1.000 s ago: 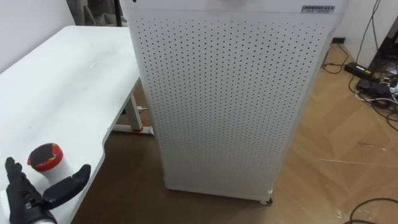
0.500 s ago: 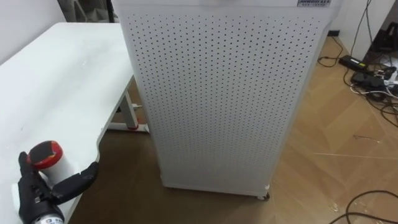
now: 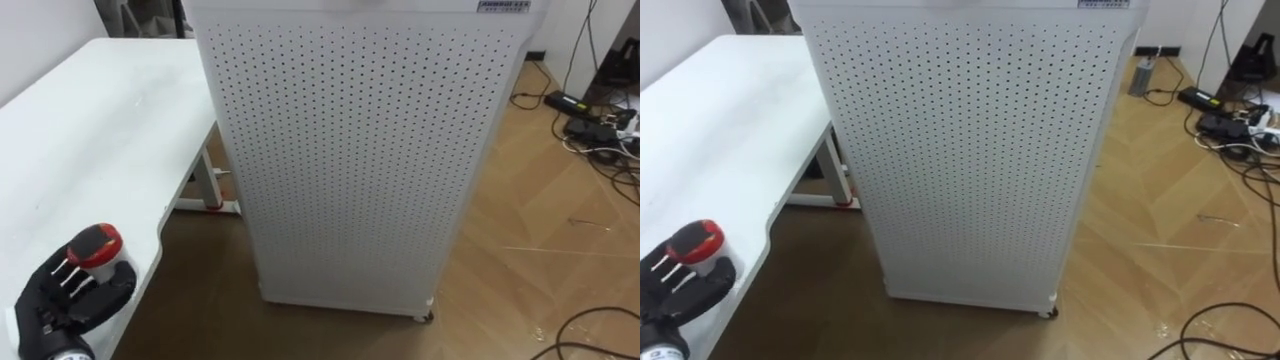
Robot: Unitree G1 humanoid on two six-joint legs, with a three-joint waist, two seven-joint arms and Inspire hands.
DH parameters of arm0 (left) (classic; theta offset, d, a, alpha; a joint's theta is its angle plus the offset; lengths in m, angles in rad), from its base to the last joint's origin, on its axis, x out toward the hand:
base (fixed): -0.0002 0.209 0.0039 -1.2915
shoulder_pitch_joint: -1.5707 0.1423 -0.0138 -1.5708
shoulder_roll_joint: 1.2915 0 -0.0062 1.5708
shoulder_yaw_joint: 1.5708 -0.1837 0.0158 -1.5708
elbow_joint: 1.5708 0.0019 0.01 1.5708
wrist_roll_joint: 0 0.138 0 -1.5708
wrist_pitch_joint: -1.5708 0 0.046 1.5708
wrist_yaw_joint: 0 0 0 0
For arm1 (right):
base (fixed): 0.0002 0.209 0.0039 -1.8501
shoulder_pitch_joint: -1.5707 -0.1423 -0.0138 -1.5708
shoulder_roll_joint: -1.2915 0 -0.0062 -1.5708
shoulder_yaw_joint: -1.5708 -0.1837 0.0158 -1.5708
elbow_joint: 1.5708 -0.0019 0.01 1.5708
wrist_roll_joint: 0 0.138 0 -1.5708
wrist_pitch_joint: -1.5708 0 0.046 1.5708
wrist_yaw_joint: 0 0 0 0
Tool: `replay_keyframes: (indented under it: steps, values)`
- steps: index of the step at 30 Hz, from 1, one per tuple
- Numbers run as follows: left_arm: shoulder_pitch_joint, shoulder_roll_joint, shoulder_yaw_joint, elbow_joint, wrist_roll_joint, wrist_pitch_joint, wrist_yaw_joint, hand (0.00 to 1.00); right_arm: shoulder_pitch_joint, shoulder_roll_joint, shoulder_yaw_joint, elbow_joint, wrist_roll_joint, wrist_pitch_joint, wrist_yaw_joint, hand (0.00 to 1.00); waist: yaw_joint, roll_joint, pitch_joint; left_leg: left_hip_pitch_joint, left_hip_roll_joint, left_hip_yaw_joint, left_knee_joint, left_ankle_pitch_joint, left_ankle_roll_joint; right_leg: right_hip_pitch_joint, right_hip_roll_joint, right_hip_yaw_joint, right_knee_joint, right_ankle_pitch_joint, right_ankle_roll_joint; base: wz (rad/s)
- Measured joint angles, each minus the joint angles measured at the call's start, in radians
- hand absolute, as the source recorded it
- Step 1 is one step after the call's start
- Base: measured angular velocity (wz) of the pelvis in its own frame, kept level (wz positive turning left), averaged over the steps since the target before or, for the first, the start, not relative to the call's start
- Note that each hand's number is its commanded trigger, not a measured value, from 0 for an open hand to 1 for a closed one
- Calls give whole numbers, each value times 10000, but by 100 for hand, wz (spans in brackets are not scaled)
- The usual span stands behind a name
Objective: Pick garbage
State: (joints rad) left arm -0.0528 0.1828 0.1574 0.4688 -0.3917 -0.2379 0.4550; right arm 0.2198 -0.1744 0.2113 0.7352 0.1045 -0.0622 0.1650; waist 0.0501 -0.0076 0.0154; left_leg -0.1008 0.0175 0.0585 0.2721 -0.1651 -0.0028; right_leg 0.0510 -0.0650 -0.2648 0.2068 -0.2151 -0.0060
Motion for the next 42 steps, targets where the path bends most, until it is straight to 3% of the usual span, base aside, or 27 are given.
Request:
replay_keyframes:
  steps: [16, 26, 31, 37, 42]
  values:
    - [-172, 29, -61, 284, -20, 11, -116, 100, -108, -41, 5, -1, 8, 1, -4, 100, -158, -7, -10, 50, 17, 173, -5, -16, 25, -12, -10, 120, 20, 12, 19, -2]
    - [-445, 90, -264, 406, 128, -11, -488, 100, -267, -21, 8, 41, 93, 0, -33, 100, -170, -75, -94, -185, 9, 187, 14, 1, 47, -327, -37, 142, 171, 15, 24, -1]
    - [-529, 54, -954, 112, 1024, 107, -880, 100, -581, 20, -72, 159, -146, -2, -87, 100, -225, -84, -73, -366, 12, 198, 152, 1, 67, -423, -37, 161, 151, 39, 55, 0]
    - [-515, 31, -2498, -825, 1134, 170, -2118, 100, -1212, 13, -71, 51, -141, -12, -151, 100, -351, -11, -34, -735, 42, 201, 282, -2, 73, -744, -22, 156, 182, 75, 55, 0]
    - [-486, 19, -3091, -1217, 1722, 175, -2958, 100, -1633, -40, -68, -30, -136, -29, -237, 100, -436, 93, -47, -976, 60, 292, 285, 10, 92, -1120, -45, 282, 336, 75, 55, -8]
